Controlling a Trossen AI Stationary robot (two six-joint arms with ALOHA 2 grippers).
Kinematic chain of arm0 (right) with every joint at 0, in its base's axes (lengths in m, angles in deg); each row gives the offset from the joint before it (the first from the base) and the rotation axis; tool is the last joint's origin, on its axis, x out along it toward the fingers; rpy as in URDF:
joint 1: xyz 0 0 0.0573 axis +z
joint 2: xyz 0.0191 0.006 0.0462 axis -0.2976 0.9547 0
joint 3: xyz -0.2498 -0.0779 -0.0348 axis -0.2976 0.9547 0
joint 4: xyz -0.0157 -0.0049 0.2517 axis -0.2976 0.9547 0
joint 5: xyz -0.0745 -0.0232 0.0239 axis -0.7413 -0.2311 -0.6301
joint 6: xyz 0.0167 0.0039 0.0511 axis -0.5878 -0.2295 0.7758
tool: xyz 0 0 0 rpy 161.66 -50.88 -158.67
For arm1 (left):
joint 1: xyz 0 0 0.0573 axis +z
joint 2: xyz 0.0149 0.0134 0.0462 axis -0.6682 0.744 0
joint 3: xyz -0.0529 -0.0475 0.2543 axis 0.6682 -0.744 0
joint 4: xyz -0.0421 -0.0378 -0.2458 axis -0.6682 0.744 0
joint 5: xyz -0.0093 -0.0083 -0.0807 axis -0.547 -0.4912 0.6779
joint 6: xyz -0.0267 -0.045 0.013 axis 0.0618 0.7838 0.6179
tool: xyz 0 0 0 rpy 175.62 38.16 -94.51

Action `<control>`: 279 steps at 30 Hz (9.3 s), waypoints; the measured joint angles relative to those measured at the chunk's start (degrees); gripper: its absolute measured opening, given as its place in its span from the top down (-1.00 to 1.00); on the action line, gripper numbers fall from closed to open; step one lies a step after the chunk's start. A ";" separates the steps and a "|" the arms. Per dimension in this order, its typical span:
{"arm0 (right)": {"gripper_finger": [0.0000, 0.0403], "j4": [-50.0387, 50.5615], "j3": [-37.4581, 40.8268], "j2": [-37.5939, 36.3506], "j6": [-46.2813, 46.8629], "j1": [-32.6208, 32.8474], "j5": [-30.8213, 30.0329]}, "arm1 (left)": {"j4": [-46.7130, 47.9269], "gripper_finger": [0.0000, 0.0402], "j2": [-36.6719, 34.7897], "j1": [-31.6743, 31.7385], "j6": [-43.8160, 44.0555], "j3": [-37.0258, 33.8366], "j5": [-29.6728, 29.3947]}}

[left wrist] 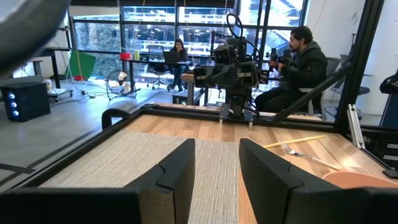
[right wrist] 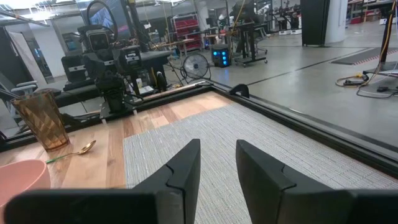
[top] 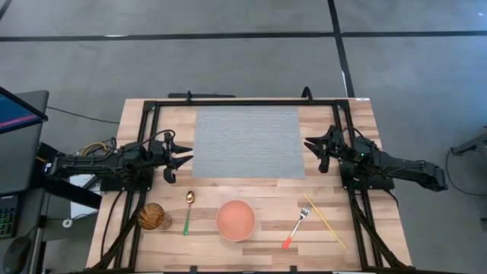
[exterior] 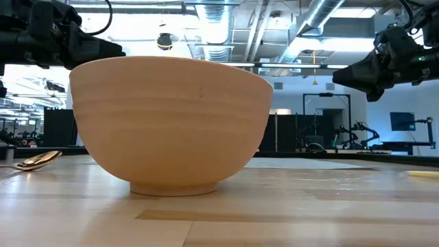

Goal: Pick & Place Utensil

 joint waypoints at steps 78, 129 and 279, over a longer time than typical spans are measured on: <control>0.52 -43.51 -11.34 31.02 1.88 16.44 8.65 | 11.14 0.37 39.64 -0.13 9.52 29.68 14.23; 0.52 -19.78 -30.49 54.02 4.92 13.94 9.04 | 5.07 0.38 80.48 -15.78 22.95 40.74 12.37; 0.17 18.85 -50.69 72.77 10.24 43.49 10.69 | 38.45 0.46 55.19 -18.30 30.40 45.75 6.31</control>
